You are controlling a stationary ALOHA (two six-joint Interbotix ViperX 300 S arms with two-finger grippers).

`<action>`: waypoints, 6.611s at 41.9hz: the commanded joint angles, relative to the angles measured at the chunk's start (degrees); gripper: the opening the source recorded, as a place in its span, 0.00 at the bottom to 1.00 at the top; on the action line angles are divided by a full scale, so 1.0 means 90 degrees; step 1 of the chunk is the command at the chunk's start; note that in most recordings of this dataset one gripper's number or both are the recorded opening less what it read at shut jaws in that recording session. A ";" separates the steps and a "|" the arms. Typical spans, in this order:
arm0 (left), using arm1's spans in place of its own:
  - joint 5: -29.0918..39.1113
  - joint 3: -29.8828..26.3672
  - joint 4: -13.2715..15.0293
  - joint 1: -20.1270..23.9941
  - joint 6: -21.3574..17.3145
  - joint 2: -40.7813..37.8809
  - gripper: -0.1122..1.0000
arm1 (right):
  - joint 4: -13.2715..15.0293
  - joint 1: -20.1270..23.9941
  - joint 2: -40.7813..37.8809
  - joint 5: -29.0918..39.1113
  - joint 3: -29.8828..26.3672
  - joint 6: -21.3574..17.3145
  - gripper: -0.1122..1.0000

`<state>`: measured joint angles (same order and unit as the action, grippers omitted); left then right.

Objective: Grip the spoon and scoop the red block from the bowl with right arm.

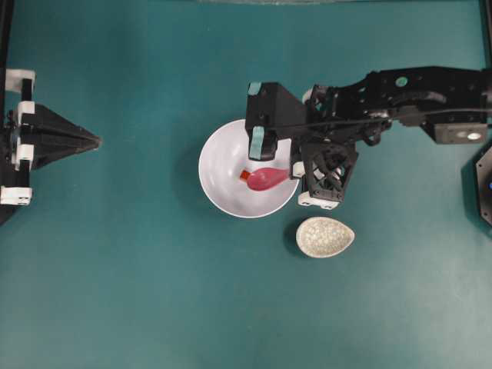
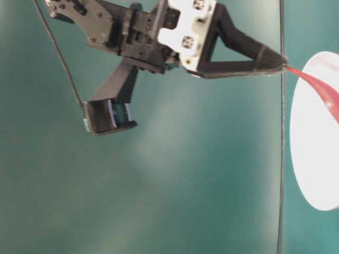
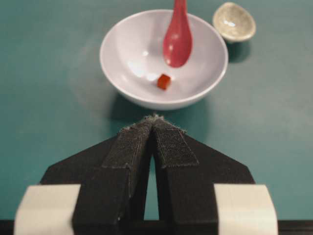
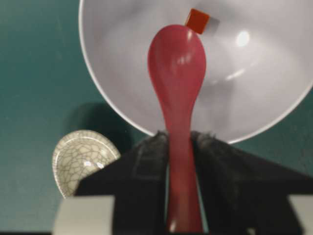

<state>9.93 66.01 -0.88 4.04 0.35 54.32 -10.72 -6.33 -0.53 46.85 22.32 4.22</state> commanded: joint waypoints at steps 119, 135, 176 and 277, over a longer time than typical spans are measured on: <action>0.0137 -0.0049 -0.0020 0.0020 0.0000 -0.0068 0.11 | 0.0410 -0.0068 -0.0254 -0.1416 -0.0615 -0.0049 0.33; 0.0137 -0.0059 -0.0010 0.0020 0.0000 -0.0078 0.11 | 0.0400 -0.0059 -0.0059 -0.2080 -0.0176 -0.0059 0.33; 0.0137 -0.0049 -0.0020 0.0020 0.0039 -0.0078 0.11 | 0.0342 -0.0059 0.0283 -0.3877 0.1006 -0.0146 0.33; 0.0615 -0.0117 0.0000 0.0020 0.0205 0.0322 0.11 | 0.0342 0.0674 0.0791 -0.9580 0.4023 -0.0146 0.31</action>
<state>15.64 66.09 -0.88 4.13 2.64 57.92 -7.56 -0.44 6.06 -38.67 59.24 2.90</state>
